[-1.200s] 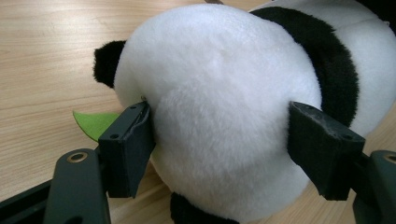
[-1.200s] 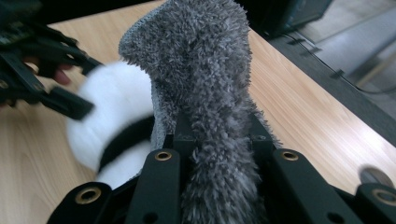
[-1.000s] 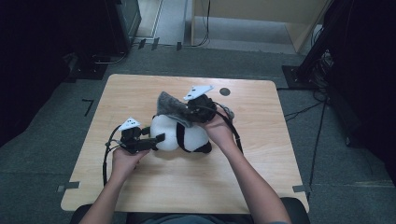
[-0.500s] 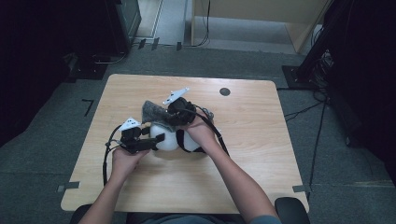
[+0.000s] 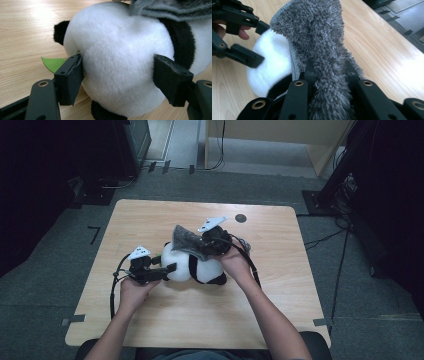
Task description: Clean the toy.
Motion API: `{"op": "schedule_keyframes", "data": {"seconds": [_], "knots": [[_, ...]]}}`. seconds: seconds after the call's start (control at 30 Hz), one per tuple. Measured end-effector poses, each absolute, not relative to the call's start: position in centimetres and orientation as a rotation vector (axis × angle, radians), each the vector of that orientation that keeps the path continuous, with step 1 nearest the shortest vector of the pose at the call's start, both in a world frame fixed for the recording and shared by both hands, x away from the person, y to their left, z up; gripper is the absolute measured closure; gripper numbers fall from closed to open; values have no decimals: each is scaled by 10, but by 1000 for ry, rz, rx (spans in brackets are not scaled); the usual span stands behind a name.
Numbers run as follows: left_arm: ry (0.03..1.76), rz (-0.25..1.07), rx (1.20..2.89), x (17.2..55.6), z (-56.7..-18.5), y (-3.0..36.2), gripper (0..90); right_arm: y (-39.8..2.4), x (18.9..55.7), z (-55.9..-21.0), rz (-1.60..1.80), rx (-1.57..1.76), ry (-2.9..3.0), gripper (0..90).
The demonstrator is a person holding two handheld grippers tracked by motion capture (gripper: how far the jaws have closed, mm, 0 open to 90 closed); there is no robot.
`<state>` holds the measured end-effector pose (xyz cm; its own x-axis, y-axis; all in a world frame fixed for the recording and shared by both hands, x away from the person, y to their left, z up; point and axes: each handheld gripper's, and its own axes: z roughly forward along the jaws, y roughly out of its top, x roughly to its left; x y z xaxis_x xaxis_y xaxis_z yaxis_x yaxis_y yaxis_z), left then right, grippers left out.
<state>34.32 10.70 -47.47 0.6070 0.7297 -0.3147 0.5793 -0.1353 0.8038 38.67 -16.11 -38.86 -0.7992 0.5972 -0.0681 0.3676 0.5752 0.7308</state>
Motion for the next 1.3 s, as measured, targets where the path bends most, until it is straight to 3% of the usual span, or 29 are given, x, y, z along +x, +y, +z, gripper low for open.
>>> {"op": "schedule_keyframes", "data": {"seconds": [0.33,0.67,0.9,1.03,1.3], "knots": [[1036,212,1818,342,-476,107,267,-216,376,-386,1040,896,2414,723],[1025,212,1805,342,-477,108,260,-240,370,-392,1037,950,2390,730],[1005,227,1796,340,-475,107,256,-222,358,-370,1151,888,2382,734],[1004,227,1800,340,-475,107,255,-185,352,-362,1184,773,2437,733],[1003,227,1800,340,-475,107,254,-136,358,-376,1134,682,2535,733]]}}
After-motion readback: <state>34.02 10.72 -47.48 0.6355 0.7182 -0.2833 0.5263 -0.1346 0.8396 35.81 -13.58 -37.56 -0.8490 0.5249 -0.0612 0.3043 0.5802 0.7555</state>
